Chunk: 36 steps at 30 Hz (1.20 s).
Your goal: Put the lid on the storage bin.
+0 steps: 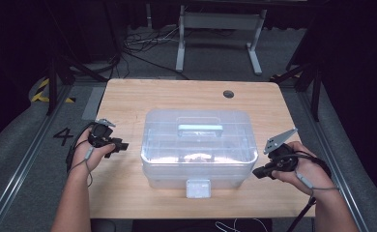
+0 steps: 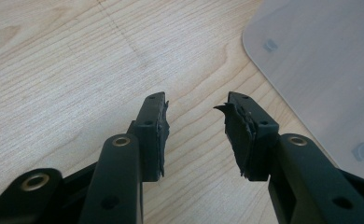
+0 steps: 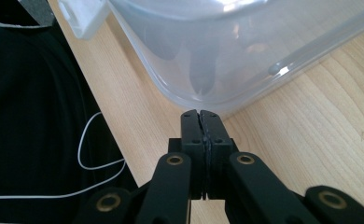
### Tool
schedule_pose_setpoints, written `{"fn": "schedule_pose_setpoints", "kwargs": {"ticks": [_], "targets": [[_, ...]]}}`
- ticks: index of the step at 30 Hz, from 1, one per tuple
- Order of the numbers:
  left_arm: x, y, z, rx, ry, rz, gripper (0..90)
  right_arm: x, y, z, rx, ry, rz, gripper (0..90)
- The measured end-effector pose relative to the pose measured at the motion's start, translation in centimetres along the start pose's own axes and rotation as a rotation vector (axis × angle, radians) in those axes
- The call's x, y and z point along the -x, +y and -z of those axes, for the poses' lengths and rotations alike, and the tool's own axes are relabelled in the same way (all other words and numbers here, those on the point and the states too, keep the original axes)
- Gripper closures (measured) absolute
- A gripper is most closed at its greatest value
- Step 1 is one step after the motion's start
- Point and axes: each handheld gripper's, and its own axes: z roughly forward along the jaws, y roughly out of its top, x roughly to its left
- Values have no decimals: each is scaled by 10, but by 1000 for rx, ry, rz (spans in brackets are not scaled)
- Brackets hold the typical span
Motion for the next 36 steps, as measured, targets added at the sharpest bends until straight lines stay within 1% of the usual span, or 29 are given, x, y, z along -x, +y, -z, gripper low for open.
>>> {"fn": "schedule_pose_setpoints", "kwargs": {"ticks": [4,5,6,7,8,9,10,12,15,16,18,19,21,22,23,25,27,28,29,30,31,32,34,36], "targets": [[1,0,0,9,1,-3,576,1,-1,4,3,-8,-13,899],[2,0,1,11,3,-10,571,2,-2,5,5,-11,-16,899],[3,-1,1,9,0,-4,561,2,-3,8,17,-10,-18,899],[4,-2,1,9,2,-10,541,3,-3,11,27,-8,-15,897],[5,-3,1,11,2,-5,525,3,-3,13,37,-4,-13,897],[6,-4,2,11,8,-14,504,4,-2,18,61,-3,-7,897],[7,-5,3,8,4,-8,504,4,-2,18,61,-3,-7,897],[7,-8,6,25,-2,-9,484,6,-1,22,82,-2,0,895],[9,-12,11,41,-10,1,448,9,1,29,127,27,18,886],[9,-13,12,46,-14,4,438,11,1,31,142,29,22,885],[10,-16,14,56,-10,4,419,14,0,36,165,18,20,881],[11,-18,15,51,-5,4,412,15,0,39,176,14,19,878],[11,-20,17,55,1,10,399,20,0,44,217,6,12,855],[11,-22,17,56,2,12,396,22,-1,47,243,0,10,853],[11,-23,18,53,5,6,391,26,-1,49,266,-8,2,841],[10,-26,18,56,11,17,384,31,-1,51,313,-22,-14,801],[9,-27,20,52,16,22,379,37,-2,53,358,-41,-40,740],[8,-28,20,50,17,22,377,41,-2,53,391,-55,-55,692],[8,-28,20,51,18,25,375,44,-3,53,417,-72,-63,651],[7,-28,20,48,21,19,374,47,-3,53,439,-97,-72,603],[7,-29,20,51,21,24,372,51,-4,52,465,-126,-74,560],[7,-28,20,50,20,26,369,54,-5,52,479,-140,-76,548],[7,-28,19,48,18,26,362,64,-9,52,532,-169,-108,503],[6,-28,20,46,19,29,359,72,-13,53,580,-198,-115,472]]}}
